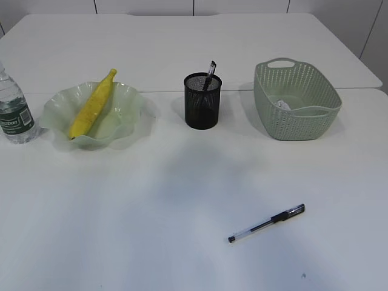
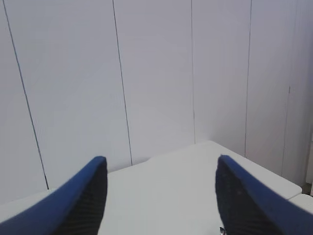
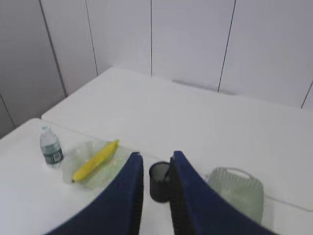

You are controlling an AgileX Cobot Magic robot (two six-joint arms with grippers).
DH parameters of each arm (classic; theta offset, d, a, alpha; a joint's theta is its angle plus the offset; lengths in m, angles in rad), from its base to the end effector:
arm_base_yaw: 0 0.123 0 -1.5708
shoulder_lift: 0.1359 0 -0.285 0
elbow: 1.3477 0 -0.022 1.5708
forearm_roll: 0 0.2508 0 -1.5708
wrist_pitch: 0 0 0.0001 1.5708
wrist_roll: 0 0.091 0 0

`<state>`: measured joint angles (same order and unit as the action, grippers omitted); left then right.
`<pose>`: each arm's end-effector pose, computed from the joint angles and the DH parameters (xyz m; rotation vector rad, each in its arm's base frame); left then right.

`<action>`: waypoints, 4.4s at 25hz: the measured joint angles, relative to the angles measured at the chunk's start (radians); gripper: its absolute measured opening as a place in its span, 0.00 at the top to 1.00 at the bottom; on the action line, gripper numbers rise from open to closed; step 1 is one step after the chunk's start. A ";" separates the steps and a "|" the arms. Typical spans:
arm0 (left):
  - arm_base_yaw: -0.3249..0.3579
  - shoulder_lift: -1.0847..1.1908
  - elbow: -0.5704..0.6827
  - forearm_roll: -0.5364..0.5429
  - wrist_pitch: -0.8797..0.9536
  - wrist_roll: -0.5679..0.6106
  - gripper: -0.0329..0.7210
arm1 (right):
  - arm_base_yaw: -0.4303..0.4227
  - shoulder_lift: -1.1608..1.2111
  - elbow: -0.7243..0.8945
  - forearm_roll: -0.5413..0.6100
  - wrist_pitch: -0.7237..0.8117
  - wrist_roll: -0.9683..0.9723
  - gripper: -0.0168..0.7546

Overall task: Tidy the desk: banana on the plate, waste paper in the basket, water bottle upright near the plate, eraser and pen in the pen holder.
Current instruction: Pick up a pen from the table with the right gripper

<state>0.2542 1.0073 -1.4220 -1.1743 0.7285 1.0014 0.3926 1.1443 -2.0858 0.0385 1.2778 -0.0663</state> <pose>0.1707 -0.0135 0.5344 0.3299 1.4055 -0.3014 0.1068 0.0479 0.5997 -0.4313 1.7763 0.2719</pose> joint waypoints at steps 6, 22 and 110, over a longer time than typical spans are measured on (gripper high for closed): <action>-0.004 -0.002 0.000 0.000 0.020 0.000 0.32 | 0.000 -0.210 0.381 -0.005 0.005 -0.002 0.80; -0.004 -0.021 0.000 0.000 0.049 0.000 0.32 | 0.000 -0.169 0.765 -0.098 -0.004 0.592 0.80; -0.249 -0.009 0.000 0.264 -0.020 0.000 0.36 | 0.004 0.416 1.091 -0.179 -0.433 1.628 0.80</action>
<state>0.0055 0.9981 -1.4220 -0.9103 0.7084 1.0014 0.3963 1.5602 -0.9952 -0.1408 0.8450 1.5622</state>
